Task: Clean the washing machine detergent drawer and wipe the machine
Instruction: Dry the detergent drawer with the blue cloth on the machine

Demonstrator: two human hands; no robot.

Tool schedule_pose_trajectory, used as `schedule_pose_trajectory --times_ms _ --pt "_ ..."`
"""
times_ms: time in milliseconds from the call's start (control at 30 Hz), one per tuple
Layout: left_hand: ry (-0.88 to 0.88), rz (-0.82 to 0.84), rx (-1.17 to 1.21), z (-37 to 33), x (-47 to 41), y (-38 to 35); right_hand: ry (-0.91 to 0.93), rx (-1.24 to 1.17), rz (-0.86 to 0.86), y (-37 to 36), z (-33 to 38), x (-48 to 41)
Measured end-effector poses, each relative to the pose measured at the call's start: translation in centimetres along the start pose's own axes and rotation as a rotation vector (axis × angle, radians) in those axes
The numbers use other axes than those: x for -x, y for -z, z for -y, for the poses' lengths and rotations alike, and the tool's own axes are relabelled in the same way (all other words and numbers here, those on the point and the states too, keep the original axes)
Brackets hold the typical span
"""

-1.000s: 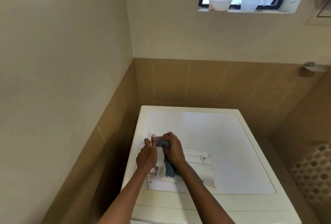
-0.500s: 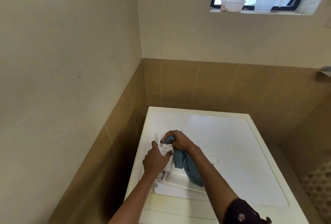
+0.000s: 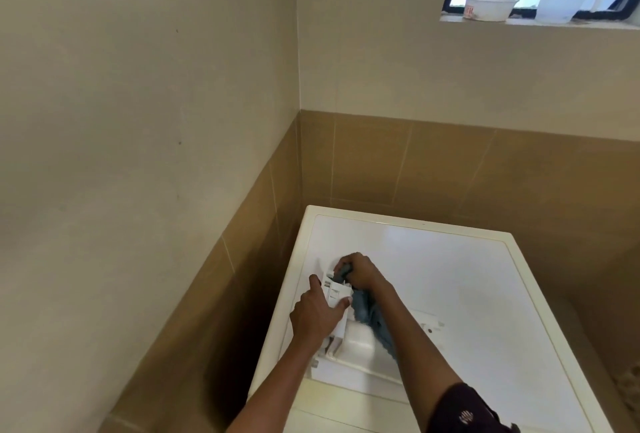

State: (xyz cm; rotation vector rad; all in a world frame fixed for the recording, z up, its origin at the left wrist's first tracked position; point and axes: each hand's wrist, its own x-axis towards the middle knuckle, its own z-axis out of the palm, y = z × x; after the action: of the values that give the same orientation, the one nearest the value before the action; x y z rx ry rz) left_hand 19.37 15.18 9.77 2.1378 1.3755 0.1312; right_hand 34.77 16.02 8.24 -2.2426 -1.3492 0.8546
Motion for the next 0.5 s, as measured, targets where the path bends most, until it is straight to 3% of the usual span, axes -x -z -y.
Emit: schedule_pose_trajectory --times_ms 100,233,333,433,500 --pt "0.026 0.013 0.013 0.0 0.1 0.1 0.069 -0.058 0.112 0.2 -1.2 0.1" --pt "0.028 0.011 -0.006 -0.3 0.2 0.4 -0.002 0.052 0.151 -0.3 -0.8 -0.7" --pt "0.034 0.003 -0.019 -0.3 0.2 0.3 -0.074 0.343 -0.063 -1.1 -0.2 -0.2" --pt "0.053 -0.002 0.065 -0.2 -0.1 0.3 -0.063 0.109 -0.269 -0.7 -0.9 0.6" --pt "0.055 -0.001 0.171 -0.4 0.2 0.6 0.038 -0.037 -0.300 -0.1 -0.9 2.2"
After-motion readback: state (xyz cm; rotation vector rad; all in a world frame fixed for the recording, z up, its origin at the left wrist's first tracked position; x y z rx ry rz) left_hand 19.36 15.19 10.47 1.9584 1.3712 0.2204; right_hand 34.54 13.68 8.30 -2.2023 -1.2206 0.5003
